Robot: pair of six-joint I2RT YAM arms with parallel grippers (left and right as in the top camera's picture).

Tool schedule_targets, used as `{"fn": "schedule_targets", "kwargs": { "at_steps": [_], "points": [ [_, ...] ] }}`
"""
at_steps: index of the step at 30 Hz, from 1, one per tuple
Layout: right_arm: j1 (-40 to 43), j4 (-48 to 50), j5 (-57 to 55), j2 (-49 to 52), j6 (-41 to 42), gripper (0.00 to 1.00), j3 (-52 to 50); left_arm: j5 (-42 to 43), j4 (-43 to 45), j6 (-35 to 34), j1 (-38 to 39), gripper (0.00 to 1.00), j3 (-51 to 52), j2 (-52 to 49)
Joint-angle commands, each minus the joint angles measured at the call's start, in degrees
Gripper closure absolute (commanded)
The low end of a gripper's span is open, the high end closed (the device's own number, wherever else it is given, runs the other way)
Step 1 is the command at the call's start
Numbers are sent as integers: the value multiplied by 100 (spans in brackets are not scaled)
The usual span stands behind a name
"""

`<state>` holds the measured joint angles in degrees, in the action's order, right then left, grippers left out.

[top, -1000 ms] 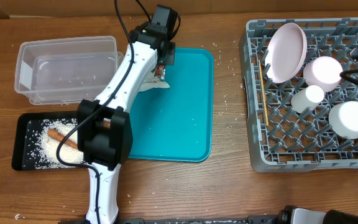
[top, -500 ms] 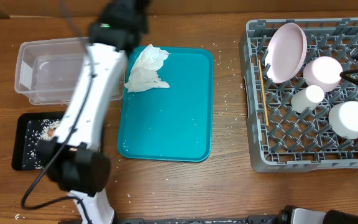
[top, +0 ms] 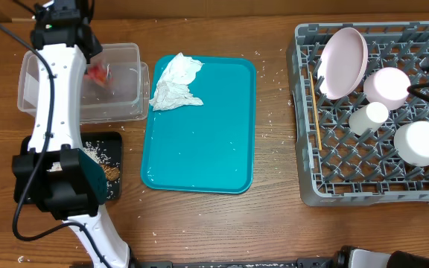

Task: Sort waste into correct bins and load items into the dishwasher
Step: 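Drop the red wrapper into the clear plastic bin with the left gripper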

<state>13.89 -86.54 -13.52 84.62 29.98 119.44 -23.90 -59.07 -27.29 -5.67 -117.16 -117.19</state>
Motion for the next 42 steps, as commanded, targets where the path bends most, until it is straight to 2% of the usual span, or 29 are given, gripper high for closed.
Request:
{"fn": "schedule_targets", "kwargs": {
  "at_steps": [1, 4, 7, 10, 13, 17, 21, 25, 29, 36, 40, 42],
  "points": [
    [24, 26, -59, 7, 7, 0, -11, 1062, -111, -149, -37, 22, 11, -68],
    [24, 26, -59, 7, 7, 0, -11, 2076, -243, 28, -9, 25, 11, -66],
    [24, 26, -59, 7, 7, 0, -11, 3093, -234, 533, 142, 28, 11, -66],
    [24, 26, -59, 7, 7, 0, -11, 3692, -181, 1143, 444, 27, 11, -68],
    [24, 26, -59, 7, 7, 0, -11, 3209, -302, 1685, 1143, 27, 63, -68],
    [24, 26, -59, 7, 7, 0, -11, 2371, -328, 1703, 1718, 29, 332, -72],
    [24, 26, -59, 7, 7, 0, -11, 2168, -240, 1703, 2138, 28, 885, -96],
    [24, 26, -59, 7, 7, 0, -11, 1572, 79, 1545, 2361, 28, 1440, -240],
    [24, 26, -59, 7, 7, 0, -11, 1036, 437, 1467, 2369, 28, 1556, -535],
    [24, 26, -59, 7, 7, 0, -11, 1045, 765, 1683, 2369, 26, 1554, -1237],
    [24, 26, -59, 7, 7, 0, -11, 1237, 732, 1676, 2387, 36, 1554, -1427],
    [24, 26, -59, 7, 7, 0, -11, 1346, 730, 1674, 2387, 49, 1554, -1427]
  ]
}}
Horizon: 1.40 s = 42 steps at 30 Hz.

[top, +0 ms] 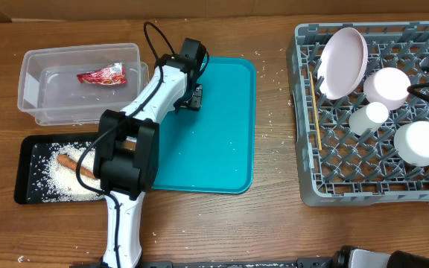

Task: Sort waste into correct bins and load items into the dishwasher
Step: 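Drop the red wrapper into the clear plastic bin with the left gripper, then return the left gripper to the white tissue on the teal tray, then grasp the white tissue with the left gripper and lift it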

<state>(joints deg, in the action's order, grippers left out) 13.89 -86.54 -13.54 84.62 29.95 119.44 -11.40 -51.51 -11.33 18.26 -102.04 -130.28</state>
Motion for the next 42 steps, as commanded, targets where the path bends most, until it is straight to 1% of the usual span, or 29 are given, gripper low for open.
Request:
{"fn": "schedule_targets", "kwargs": {
  "at_steps": [1, 2, 3, 4, 7, 12, 16, 19, 24, 25, 30, 32, 33, 34, 35, 36, 37, 39, 40, 42],
  "points": [
    [24, 26, -57, 7, 9, 0, -11, 94, -46, 79, -4, 61, 26, -111],
    [24, 26, -57, 7, 9, 0, -11, 92, -96, 81, 4, 73, 0, -90],
    [24, 26, -57, 7, 9, 0, -11, 94, -149, 81, 11, 89, -28, -70],
    [24, 26, -57, 7, 9, 0, -11, 94, -243, 42, 17, 96, -68, -24],
    [24, 26, -57, 7, 9, 0, -11, 98, -728, -337, 116, 96, -398, 282],
    [24, 26, -57, 7, 9, 0, -11, 162, -1064, -542, 323, 96, -911, 1012],
    [24, 26, -57, 7, 9, 0, -11, 26, -647, -608, 345, 96, -955, 1829],
    [24, 26, -57, 7, 9, 0, -11, -385, -326, -605, 225, 96, -957, 2264],
    [24, 26, -57, 7, 9, 0, -11, -1397, 15, -605, -168, 96, -955, 2439],
    [24, 26, -57, 7, 9, 0, -11, -1473, 116, -605, -455, 96, -949, 2352],
    [24, 26, -57, 7, 9, 0, -11, -1447, 229, -608, -1281, 96, -949, 1958],
    [24, 26, -57, 7, 9, 0, -11, -1427, 175, -634, -1556, 91, -949, 1779],
    [24, 26, -57, 7, 9, 0, -11, -1423, 107, -678, -1690, 91, -949, 1676],
    [24, 26, -57, 7, 9, 0, -11, -1419, 31, -763, -1799, 83, -949, 1596],
    [24, 26, -57, 7, 9, 0, -11, -1381, -59, -905, -1906, 57, -949, 1502],
    [24, 26, -57, 7, 9, 0, -11, -1248, -149, -1038, -2002, 12, -949, 1416],
    [24, 26, -57, 7, 9, 0, -11, -1001, -229, -1075, -2081, 0, -949, 1346],
    [24, 26, -57, 7, 9, 0, -11, -417, -439, -1012, -2199, 0, -949, 1268],
    [24, 26, -57, 7, 9, 0, -11, 66, -688, -988, -2271, 0, -949, 1263],
    [24, 26, -57, 7, 9, 0, -11, 573, -745, -944, -2280, 0, -949, 1268]
  ]
}}
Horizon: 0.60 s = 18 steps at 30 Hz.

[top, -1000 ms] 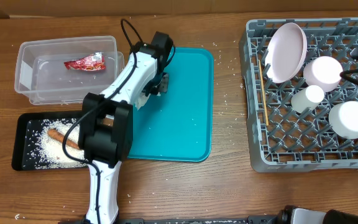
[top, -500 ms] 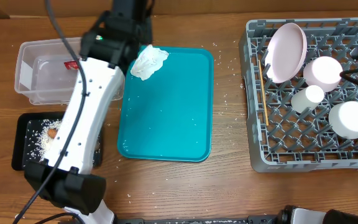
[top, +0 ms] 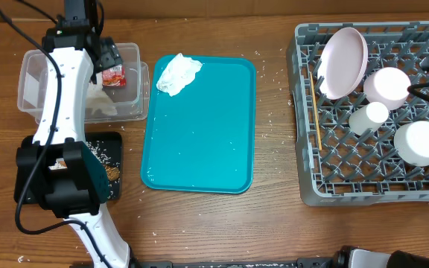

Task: Sort waste into correct bins and load items into the dishwasher
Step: 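Grasp the white tissue with the left gripper and lift it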

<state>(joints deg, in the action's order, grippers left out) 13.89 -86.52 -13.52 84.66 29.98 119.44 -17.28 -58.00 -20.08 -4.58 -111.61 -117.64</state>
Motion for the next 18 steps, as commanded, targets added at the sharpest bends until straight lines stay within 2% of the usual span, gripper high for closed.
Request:
{"fn": "schedule_targets", "kwargs": {
  "at_steps": [1, 5, 8, 10, 15, 18],
  "points": [
    [24, 24, -59, 2, 7, 0, -11, 1419, -85, 42, 13, 0, 9, 7],
    [24, 24, -59, 2, 7, 0, -11, 2771, 72, 901, 232, 0, 9, 7],
    [24, 24, -59, 2, 7, 0, -11, 3193, 168, 1377, 562, 0, 9, 4],
    [24, 24, -59, 2, 7, 0, -11, 2997, 262, 1458, 831, 0, 13, -4],
    [24, 24, -59, 2, 7, 0, -11, 1665, 743, 1550, 1510, 3, 13, -131],
    [24, 24, -59, 2, 7, 0, -11, 1449, 1104, 1939, 1788, 7, 13, -367]
  ]
}}
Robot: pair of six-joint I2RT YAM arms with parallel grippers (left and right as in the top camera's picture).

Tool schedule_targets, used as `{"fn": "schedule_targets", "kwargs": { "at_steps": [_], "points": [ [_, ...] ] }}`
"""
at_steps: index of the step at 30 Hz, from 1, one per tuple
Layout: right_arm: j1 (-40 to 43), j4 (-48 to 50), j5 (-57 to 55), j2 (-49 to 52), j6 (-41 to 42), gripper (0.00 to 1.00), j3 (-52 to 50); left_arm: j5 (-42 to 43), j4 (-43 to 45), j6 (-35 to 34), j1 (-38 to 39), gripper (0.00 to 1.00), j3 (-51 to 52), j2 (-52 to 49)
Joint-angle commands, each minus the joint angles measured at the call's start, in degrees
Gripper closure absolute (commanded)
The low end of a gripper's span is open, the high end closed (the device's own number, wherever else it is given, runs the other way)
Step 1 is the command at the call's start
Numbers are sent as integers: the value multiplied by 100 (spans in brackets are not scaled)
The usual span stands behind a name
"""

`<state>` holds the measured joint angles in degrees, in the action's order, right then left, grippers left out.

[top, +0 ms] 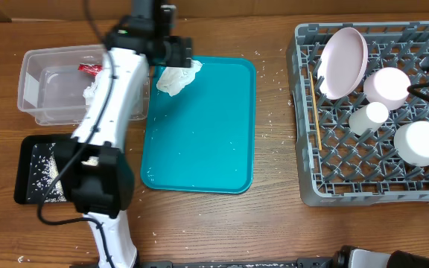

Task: Sort waste into correct bins and load items into the dishwasher
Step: 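Grasp the white tissue with the left gripper and lift it, then carry the white tissue into the clear bin and release it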

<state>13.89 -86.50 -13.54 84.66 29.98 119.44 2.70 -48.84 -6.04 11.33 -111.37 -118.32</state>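
A crumpled white tissue [176, 80] lies in the far left corner of the teal tray [207, 141]. My left gripper [174, 53] hangs just behind and above it, jaws apparently open and empty. The clear bin [32, 93] to the left holds a red wrapper [89, 69] and a white tissue piece [93, 92]. The grey dish rack [311, 164] on the right carries a pink plate [344, 61], a pink bowl [387, 84] and white cups [419, 141]. Only a dark part of my right arm shows at the right edge; its fingers cannot be made out.
A black tray [30, 170] scattered with rice sits at the lower left, partly covered by my left arm [106, 149]. A chopstick [315, 100] lies along the rack's left side. Rice grains dot the wooden table [274, 223] around the trays.
My left gripper has moved from over the clear bin to the right, to just above the tissue on the teal tray. The wrapper and tissue piece stay in the bin.
My left gripper was over the clear bin with the red wrapper, a large tissue wad lying on the tray. Then it was down at that wad. Then it was back over the bin, a tissue piece inside and a smaller wad left on the tray. Now it hovers over that wad.
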Motion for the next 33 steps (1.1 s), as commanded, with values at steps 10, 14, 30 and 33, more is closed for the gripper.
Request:
{"fn": "schedule_targets", "kwargs": {
  "at_steps": [10, 14, 30, 33],
  "points": [
    [24, 22, -57, 2, 7, 0, -11, -568, 879, 673, 173, 0, -11, -1526],
    [24, 22, -57, 2, 7, 0, -11, -568, 881, 601, 79, 0, -11, -1727],
    [24, 22, -57, 2, 7, 0, -11, 575, 68, 435, 46, 96, -33, -1652],
    [24, 22, -57, 2, 7, 0, -11, 1062, -107, 433, 46, 96, -267, -1427]
  ]
}}
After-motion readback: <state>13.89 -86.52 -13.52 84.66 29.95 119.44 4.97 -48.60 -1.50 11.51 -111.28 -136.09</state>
